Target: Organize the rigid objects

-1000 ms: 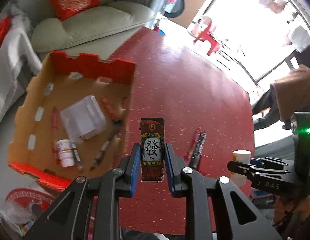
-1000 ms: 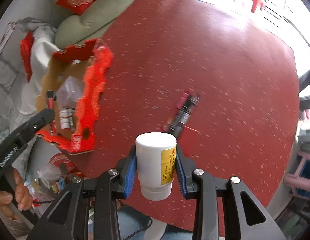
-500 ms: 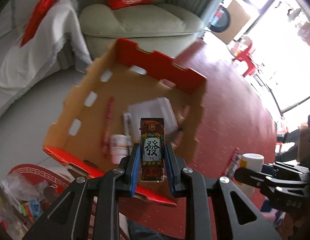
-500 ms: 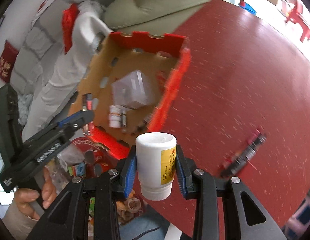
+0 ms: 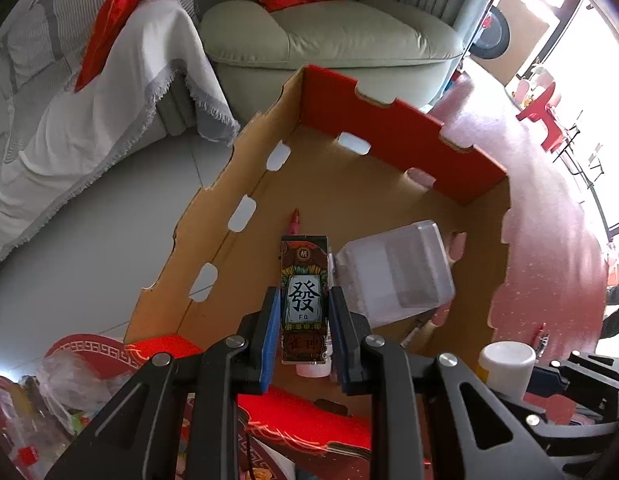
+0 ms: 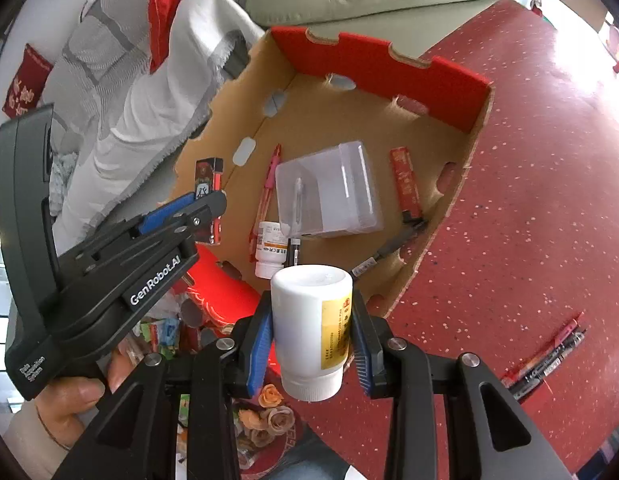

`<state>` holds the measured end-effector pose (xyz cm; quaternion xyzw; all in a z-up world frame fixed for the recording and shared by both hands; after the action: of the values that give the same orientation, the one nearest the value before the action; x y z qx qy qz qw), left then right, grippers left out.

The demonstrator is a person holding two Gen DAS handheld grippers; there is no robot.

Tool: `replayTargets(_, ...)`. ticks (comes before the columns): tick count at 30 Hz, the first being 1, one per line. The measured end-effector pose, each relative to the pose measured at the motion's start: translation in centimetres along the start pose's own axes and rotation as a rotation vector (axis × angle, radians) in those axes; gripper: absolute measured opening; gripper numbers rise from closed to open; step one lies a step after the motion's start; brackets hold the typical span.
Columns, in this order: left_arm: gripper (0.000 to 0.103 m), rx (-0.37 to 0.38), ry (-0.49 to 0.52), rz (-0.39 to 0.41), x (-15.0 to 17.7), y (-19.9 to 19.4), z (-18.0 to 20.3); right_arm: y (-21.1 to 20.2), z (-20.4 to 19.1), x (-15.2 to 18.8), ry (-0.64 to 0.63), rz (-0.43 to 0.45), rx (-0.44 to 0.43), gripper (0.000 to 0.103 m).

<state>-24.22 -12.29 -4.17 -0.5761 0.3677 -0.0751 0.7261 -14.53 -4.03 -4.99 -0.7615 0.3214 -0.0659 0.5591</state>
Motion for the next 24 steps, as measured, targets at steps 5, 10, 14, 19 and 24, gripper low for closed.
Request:
replayTargets(5, 0.025, -0.021, 0.009, -0.022, 0.7, 1.1, -0.3, 1.4, -0.1, 0.3, -0.019, -0.029, 0.017, 0.037)
replayTargets(10, 0.028, -0.053, 0.026, -0.035, 1.5, 2.4, -0.5, 3.1, 0.0, 0.7, -0.038, -0.059, 0.042, 0.037)
replayTargets(14, 0.095, -0.078, 0.053, -0.020, 2.0, 2.9, -0.5, 4.0, 0.0, 1.5, -0.082, -0.080, 0.067, 0.072)
replayTargets(19, 0.103, -0.085, 0.083, -0.090, 3.8, 4.2, -0.4, 3.8, -0.7, 2.4, -0.153, -0.079, 0.072, 0.074)
replayTargets(24, 0.103, -0.076, 0.104, -0.130, 5.5, 4.6, 0.0, 3.3, 0.4, 3.6, -0.082, -0.112, 0.088, 0.074)
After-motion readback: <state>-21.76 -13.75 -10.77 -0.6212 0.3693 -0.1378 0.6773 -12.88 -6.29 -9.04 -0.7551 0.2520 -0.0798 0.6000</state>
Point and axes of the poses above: each gripper's, at about its wrist camera, not at the fingertips, and y roughly the way its jaws point, z to its right, x to its underside, the point moved 6 cm from there along y, roughly the way its jaws point, and after that the axes turned 9 degrees about z, right-handed, at the moved point
